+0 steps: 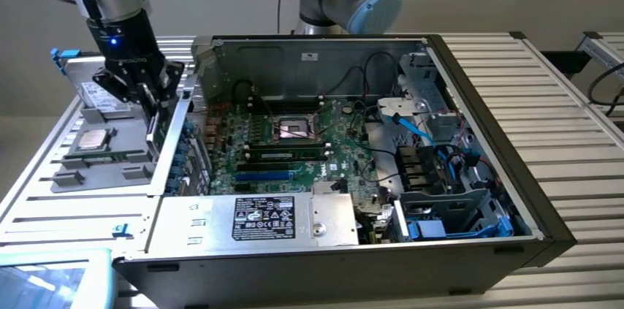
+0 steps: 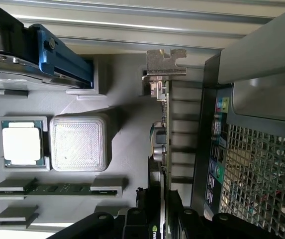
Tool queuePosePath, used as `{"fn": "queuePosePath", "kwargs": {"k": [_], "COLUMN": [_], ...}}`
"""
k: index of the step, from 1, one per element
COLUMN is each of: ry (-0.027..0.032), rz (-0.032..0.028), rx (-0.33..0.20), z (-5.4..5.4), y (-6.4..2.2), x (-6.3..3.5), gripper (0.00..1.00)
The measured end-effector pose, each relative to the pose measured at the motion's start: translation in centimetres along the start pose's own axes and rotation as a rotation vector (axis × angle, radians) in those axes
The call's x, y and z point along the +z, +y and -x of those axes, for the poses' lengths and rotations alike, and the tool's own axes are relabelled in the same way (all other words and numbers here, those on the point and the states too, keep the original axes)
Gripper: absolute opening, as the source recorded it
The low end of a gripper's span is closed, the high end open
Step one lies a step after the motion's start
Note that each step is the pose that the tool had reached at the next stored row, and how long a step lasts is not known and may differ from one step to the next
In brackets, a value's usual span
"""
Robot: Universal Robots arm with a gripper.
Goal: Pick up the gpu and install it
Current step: 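Pick up the gpu and move the gpu toward the slot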
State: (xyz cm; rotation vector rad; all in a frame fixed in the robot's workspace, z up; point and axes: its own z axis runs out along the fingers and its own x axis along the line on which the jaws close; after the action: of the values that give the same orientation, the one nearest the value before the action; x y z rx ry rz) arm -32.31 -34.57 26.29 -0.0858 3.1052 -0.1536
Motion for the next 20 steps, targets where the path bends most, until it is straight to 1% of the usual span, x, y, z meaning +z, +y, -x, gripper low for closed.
{"fn": "queuePosePath", "kwargs": {"k": [3,6,11,17,20], "ry": [-0.0071,-0.0110,-0.0129,-0.0154,-0.0167], "rz": [-0.0004,-0.0006,-0.0008,-0.0008,-0.0009], "rx": [0.001,0.001,0.001,0.002,0.002], "z": [0.0,0.0,0.1,0.1,0.1], "y": [-0.04,-0.08,-0.15,-0.26,-0.33], "x": [-0.64,-1.12,-2.15,-3.74,-4.73], "gripper": [0.27,0.27,0.27,0.27,0.27]}}
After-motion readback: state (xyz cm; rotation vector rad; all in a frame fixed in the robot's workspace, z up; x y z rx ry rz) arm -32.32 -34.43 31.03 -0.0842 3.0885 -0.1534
